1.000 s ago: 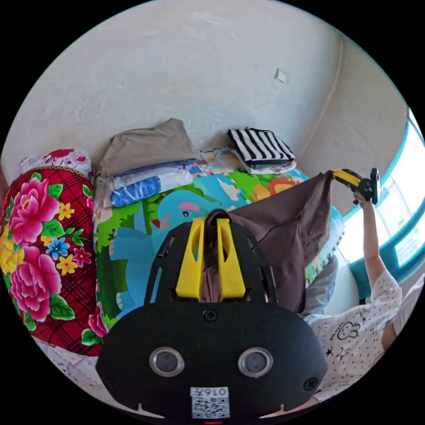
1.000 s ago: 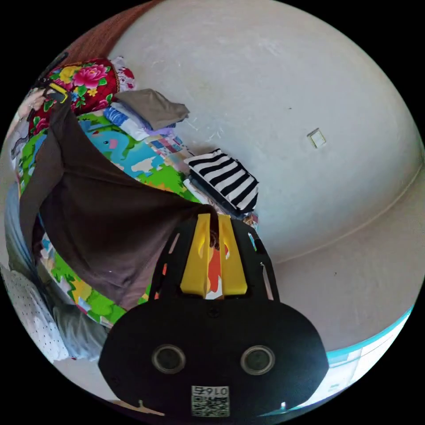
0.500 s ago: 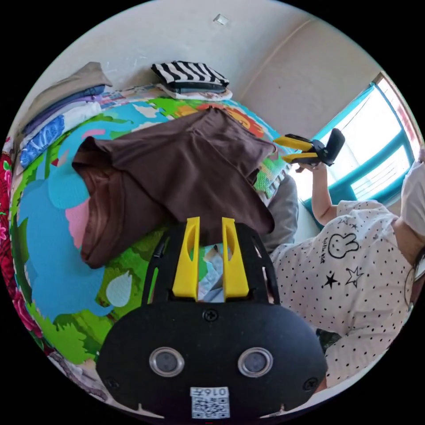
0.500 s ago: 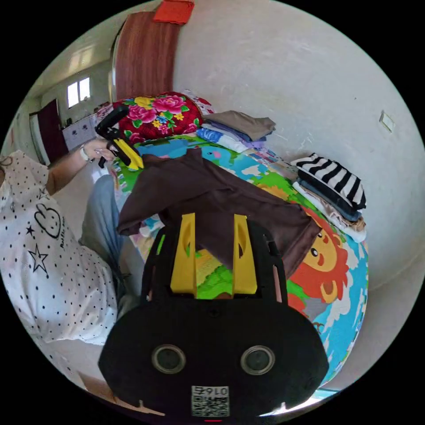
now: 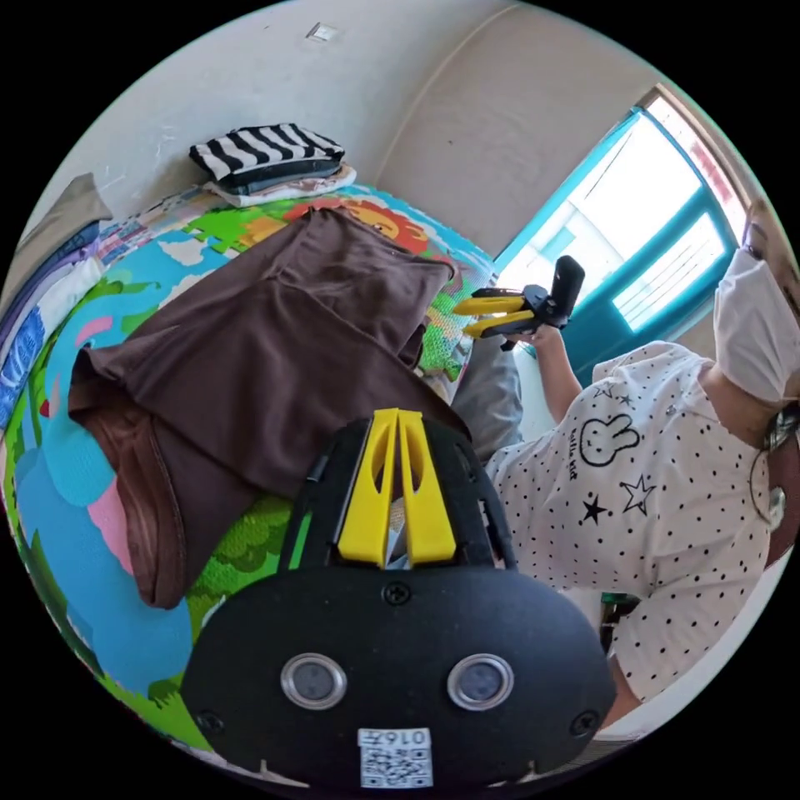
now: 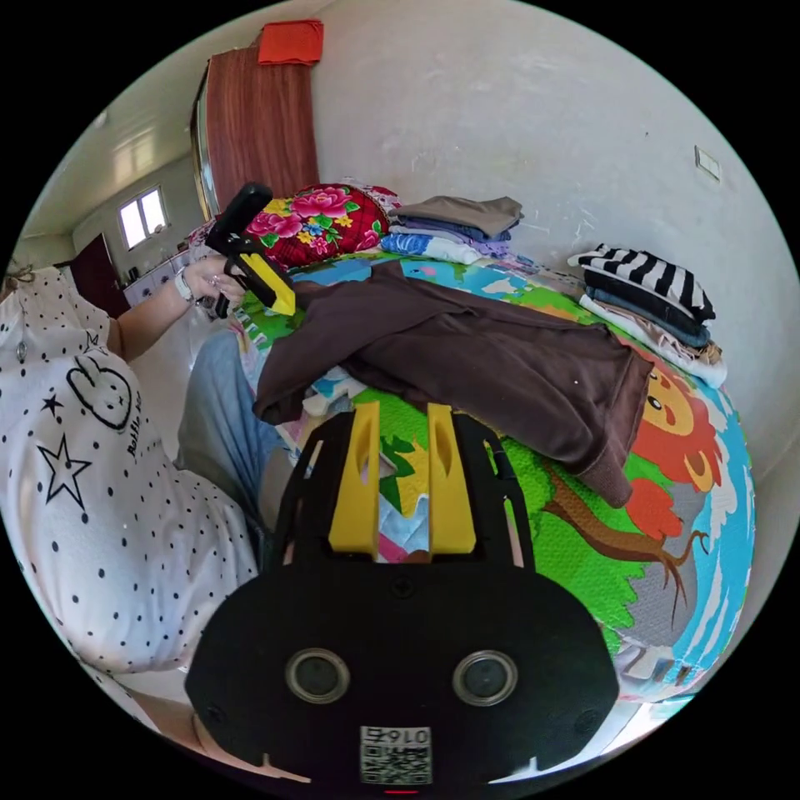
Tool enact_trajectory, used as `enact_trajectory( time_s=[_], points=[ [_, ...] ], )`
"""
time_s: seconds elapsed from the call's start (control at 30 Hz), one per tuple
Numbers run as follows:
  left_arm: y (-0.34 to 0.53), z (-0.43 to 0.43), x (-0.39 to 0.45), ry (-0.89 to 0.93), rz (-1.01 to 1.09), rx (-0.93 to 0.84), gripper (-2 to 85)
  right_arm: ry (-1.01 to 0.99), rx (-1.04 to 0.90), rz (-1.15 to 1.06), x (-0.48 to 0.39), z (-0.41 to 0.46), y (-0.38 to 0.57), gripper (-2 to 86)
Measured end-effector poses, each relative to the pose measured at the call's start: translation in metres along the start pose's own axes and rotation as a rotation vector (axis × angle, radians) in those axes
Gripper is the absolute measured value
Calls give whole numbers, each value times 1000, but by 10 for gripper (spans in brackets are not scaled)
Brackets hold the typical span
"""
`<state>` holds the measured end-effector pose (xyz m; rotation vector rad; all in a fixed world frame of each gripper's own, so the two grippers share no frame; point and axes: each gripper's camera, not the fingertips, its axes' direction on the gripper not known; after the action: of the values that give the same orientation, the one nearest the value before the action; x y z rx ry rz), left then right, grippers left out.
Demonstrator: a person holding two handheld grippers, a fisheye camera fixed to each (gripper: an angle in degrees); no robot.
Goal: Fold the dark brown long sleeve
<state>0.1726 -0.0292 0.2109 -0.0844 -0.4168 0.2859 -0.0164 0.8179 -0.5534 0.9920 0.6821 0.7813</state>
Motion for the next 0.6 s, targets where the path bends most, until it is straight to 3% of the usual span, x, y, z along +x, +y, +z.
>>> enact_trajectory(
  time_s=[0.13,0.3,0.4,0.6],
  points=[
    [16,14,0,-168,-70,-55,93,-19,101,35,-6,-3,10,113],
    [44,32,7,-201,-77,-86,126,-221,191,45,-27,24,0,136],
    [57,55,10,-190,-100,-111,125,-340,115,5,-43,52,-19,140],
    [87,56,9,-230,-221,59,65,-351,42,77,-65,95,-40,94]
  ],
)
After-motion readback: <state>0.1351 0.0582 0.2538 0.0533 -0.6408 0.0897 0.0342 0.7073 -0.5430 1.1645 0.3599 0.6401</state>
